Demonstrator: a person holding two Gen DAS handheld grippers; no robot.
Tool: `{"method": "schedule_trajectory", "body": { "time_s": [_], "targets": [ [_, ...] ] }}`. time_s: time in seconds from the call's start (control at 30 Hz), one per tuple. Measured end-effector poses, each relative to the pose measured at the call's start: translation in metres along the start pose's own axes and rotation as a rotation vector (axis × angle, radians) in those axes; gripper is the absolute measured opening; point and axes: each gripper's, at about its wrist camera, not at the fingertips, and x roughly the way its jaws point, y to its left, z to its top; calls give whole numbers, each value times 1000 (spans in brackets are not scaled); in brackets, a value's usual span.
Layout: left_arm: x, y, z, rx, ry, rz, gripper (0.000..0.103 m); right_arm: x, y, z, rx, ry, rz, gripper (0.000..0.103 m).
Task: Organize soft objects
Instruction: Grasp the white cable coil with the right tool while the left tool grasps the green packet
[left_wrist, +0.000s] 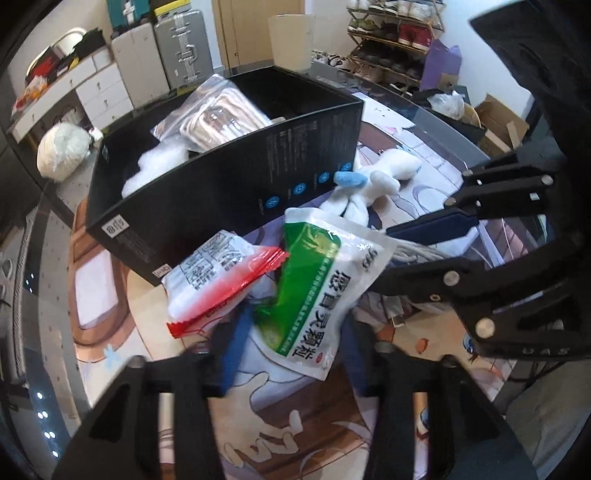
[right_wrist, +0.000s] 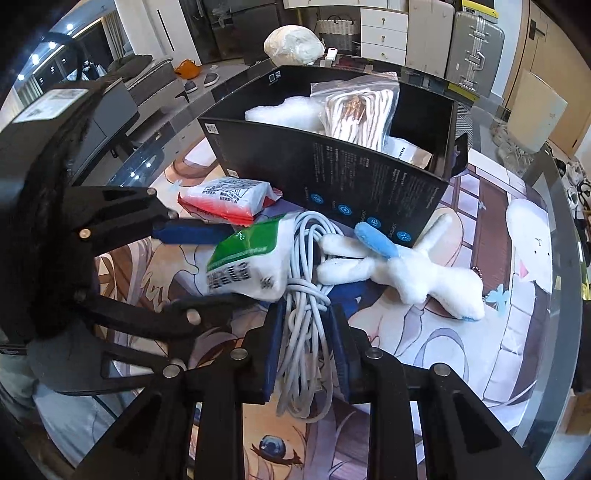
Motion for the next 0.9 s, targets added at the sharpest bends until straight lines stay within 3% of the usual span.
{"method": "schedule_trajectory", "body": {
  "time_s": [0.13, 0.27, 0.37, 0.4, 0.5, 0.63, 0.83, 0.9],
  "targets": [
    [-12, 7, -14, -20, 26, -14, 25, -1, 1, 0, -5, -1, -8, 25],
    [-24, 29, -37, -72, 58, 58, 28, -1, 1, -2, -16, 3, -16, 25],
    [-28, 47, -45, -146, 57, 60, 45, 0, 3, -4, -24, 8, -21, 27],
    [-29, 49, -45, -156, 52, 54, 56, 1, 5, -3, -30, 11, -27, 27],
    [-27, 48, -43, -139, 54, 34, 56, 5, 12, -4, -52, 26, -29, 28],
    [-30, 47, -41, -133, 39, 15, 56, 0, 17, -8, -76, 34, 56, 28],
    [-29, 54, -31, -161, 34, -20, 57, -2, 13, -3, -51, 18, 24, 30],
    [-22, 55, -27, -162, 50, -11, 57, 0, 13, -1, -46, 17, 6, 38]
  ]
}}
